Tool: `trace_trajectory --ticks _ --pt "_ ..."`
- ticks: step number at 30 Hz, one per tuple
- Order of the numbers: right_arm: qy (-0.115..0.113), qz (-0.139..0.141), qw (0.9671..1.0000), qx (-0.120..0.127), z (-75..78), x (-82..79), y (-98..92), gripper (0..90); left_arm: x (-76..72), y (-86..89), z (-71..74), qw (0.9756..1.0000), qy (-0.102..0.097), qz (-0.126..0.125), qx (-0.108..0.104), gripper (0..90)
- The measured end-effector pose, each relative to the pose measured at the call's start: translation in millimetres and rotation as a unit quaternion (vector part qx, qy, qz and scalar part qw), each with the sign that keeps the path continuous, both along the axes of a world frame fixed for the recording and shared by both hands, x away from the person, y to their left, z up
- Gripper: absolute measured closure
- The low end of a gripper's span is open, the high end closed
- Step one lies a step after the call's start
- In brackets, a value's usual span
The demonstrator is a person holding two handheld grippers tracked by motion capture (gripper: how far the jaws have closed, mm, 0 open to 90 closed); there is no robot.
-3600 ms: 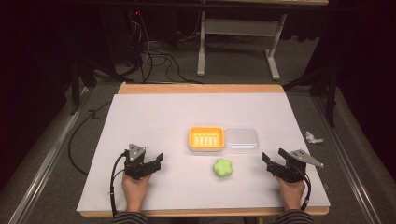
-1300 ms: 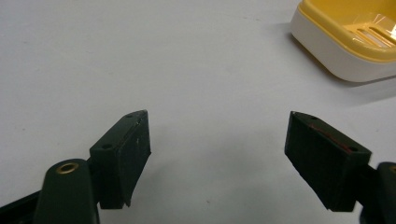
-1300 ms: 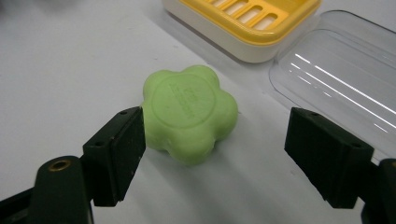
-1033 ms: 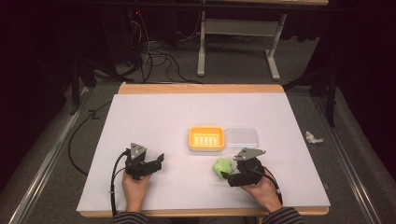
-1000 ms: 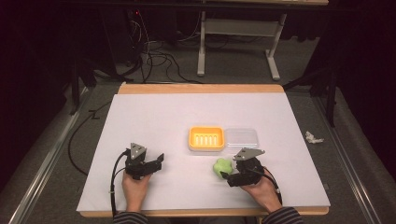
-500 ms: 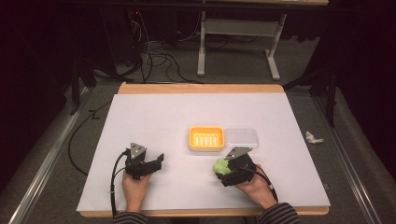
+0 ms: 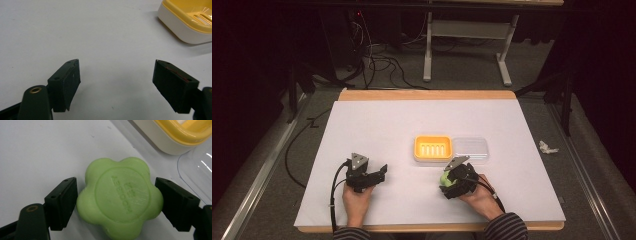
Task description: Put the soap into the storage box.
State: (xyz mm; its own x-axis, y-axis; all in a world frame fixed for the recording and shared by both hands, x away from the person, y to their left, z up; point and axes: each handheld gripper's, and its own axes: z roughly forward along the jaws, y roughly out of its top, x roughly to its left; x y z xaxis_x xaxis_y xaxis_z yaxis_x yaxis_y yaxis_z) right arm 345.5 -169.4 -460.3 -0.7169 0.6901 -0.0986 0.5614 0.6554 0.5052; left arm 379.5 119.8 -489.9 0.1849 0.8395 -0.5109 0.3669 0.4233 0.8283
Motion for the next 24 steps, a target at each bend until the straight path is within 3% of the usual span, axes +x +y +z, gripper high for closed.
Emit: trace_trajectory --ticks 13,24 --pt "0.000 0.011 0.9999 0.012 -0.1 0.8 -6.4 24.8 0.9 -0.3 -0.3 1.0000 0.002 0.002 -0.001 22.9" --pt "-0.019 0.017 0.9994 0.025 4.8 -4.4 -8.7 25.0 1.0 0.0 -0.5 1.0000 0.004 0.001 0.002 22.9"
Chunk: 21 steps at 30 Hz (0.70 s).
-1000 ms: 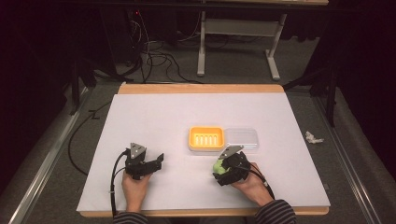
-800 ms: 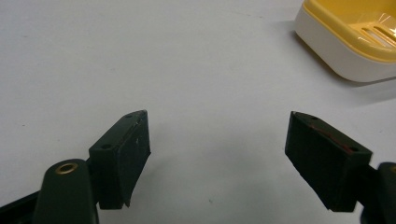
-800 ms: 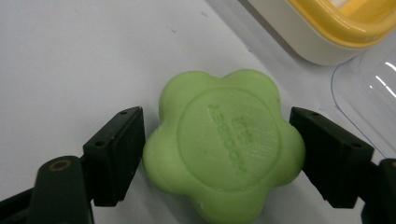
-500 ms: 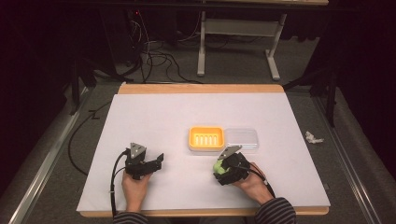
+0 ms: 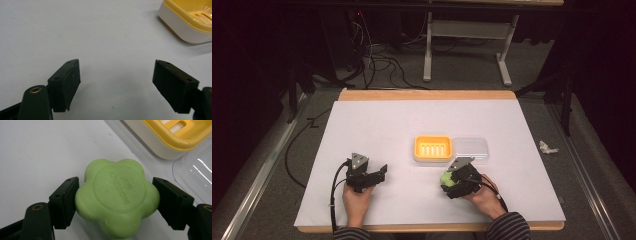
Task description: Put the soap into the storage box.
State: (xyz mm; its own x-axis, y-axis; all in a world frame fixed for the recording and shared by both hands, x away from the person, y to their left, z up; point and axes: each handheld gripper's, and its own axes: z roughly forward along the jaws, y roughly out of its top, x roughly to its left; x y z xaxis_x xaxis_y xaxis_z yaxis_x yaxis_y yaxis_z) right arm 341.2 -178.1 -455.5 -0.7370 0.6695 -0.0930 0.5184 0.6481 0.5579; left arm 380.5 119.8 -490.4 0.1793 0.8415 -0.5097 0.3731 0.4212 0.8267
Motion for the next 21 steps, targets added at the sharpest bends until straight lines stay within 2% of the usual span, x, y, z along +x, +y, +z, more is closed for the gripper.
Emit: trace_trajectory --ticks 5,16,18,21 --pt "-0.003 0.001 1.0000 0.009 1.9 -1.1 -1.2 25.0 0.3 -0.2 0.2 1.0000 0.001 0.002 -0.003 22.9" --pt "-0.012 0.012 0.9998 0.008 9.4 -2.8 -2.8 25.1 0.6 0.0 0.2 1.0000 0.003 0.002 -0.003 23.1" --pt "-0.020 0.014 0.9997 0.007 10.3 -2.8 -3.6 25.1 0.5 -0.1 0.2 1.0000 0.003 0.002 -0.004 23.1" --pt "-0.024 0.016 0.9996 0.006 12.1 -3.4 -3.8 25.1 -0.3 -0.2 0.3 1.0000 -0.003 0.002 -0.002 23.1"
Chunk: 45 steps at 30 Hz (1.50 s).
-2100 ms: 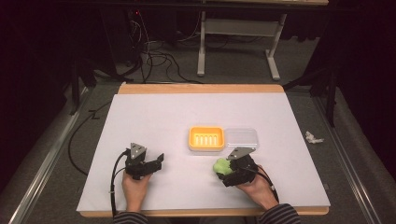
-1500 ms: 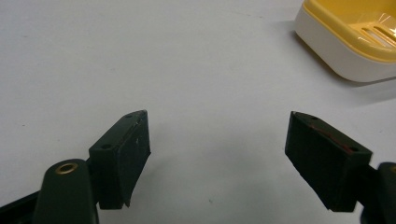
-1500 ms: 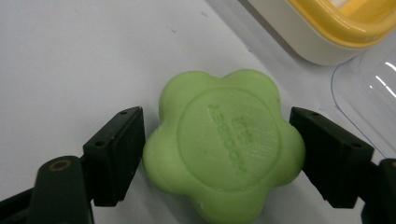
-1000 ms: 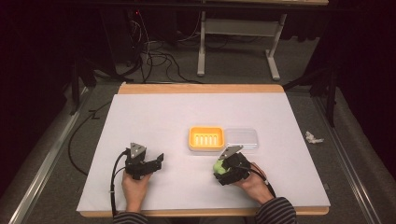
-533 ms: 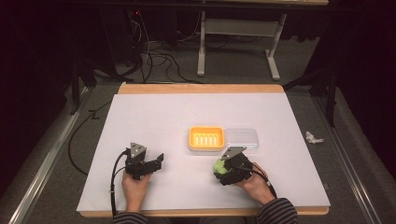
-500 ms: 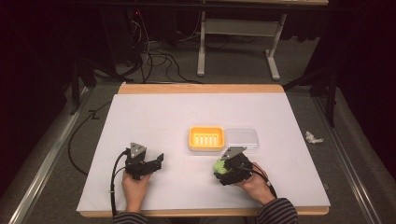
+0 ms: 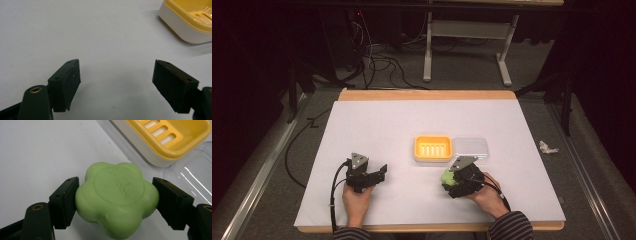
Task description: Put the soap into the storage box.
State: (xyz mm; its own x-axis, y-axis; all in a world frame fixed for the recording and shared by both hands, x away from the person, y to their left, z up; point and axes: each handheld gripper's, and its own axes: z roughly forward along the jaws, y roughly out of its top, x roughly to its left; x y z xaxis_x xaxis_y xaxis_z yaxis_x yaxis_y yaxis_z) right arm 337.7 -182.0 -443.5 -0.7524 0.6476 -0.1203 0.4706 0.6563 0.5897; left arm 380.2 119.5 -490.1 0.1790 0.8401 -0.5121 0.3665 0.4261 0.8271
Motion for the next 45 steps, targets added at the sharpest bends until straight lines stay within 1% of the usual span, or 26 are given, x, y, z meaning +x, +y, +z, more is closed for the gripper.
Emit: trace_trajectory --ticks 5,10,11,12,13,14,21,23,29,35,42,45 --pt "-0.003 -0.001 1.0000 0.003 3.4 -0.1 -1.2 25.1 0.0 0.0 0.0 1.0000 0.000 -0.001 -0.001 23.1" --pt "0.001 -0.002 1.0000 0.006 5.3 0.0 -2.5 25.1 0.3 0.4 -0.1 1.0000 0.003 -0.002 0.000 23.2" --pt "-0.003 -0.002 1.0000 0.008 5.1 0.4 -2.6 25.1 0.4 0.3 -0.2 1.0000 0.003 -0.001 0.001 23.2" --pt "-0.002 -0.002 1.0000 0.007 6.0 0.5 -3.1 25.1 0.3 0.4 -0.3 1.0000 0.003 -0.002 0.001 23.2" --pt "-0.002 -0.006 0.9999 0.010 6.6 0.1 -2.8 25.1 0.4 0.2 -0.2 1.0000 0.002 -0.001 0.000 23.2" --pt "-0.005 -0.003 0.9999 0.008 7.5 0.7 -3.4 25.2 0.5 0.2 -0.2 1.0000 0.003 -0.001 -0.001 23.2" --pt "-0.009 -0.004 0.9999 0.009 16.5 1.2 -4.3 25.2 0.3 0.5 -0.2 1.0000 0.003 -0.002 0.001 23.3" --pt "-0.013 -0.006 0.9998 0.011 18.5 1.1 -3.8 25.2 0.2 0.4 -0.1 1.0000 0.003 -0.002 0.001 23.3" --pt "-0.021 -0.004 0.9997 0.015 25.1 3.2 -2.3 25.2 0.2 -0.1 0.1 1.0000 0.001 -0.001 -0.003 23.3" --pt "-0.030 -0.001 0.9994 0.020 31.9 6.5 -1.5 25.2 0.1 0.1 0.0 1.0000 0.002 -0.002 -0.001 23.3" --pt "-0.038 -0.005 0.9988 0.031 44.3 16.0 -0.6 25.2 0.0 -0.1 0.1 1.0000 0.000 -0.002 -0.002 23.3" --pt "-0.040 -0.006 0.9985 0.037 48.7 20.2 -0.4 25.2 -0.3 0.5 0.0 1.0000 0.001 -0.004 0.002 23.3"
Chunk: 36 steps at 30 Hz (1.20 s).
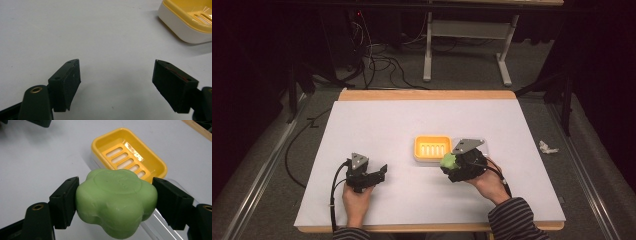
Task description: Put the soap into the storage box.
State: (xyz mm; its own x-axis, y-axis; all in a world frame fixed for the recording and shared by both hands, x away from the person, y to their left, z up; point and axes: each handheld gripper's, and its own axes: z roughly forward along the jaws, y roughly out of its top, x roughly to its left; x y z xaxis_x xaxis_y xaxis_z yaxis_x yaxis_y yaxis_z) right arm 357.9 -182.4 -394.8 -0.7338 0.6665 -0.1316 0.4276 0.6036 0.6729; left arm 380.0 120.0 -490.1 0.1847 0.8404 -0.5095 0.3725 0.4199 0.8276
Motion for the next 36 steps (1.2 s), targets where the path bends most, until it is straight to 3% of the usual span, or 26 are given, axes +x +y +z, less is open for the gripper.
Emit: trace_trajectory --ticks 13,18,36 --pt "0.001 -0.010 0.9993 0.036 13.0 24.7 4.4 25.3 -0.8 -0.7 0.5 1.0000 -0.003 0.000 -0.003 22.9" --pt "0.004 -0.012 0.9992 0.039 12.9 35.3 9.5 25.3 -1.0 -0.6 0.5 1.0000 -0.004 -0.001 -0.004 22.9" --pt "0.029 -0.037 0.9980 0.042 -7.4 68.0 25.4 25.4 -0.8 -0.7 0.6 1.0000 -0.005 0.000 -0.006 22.9"
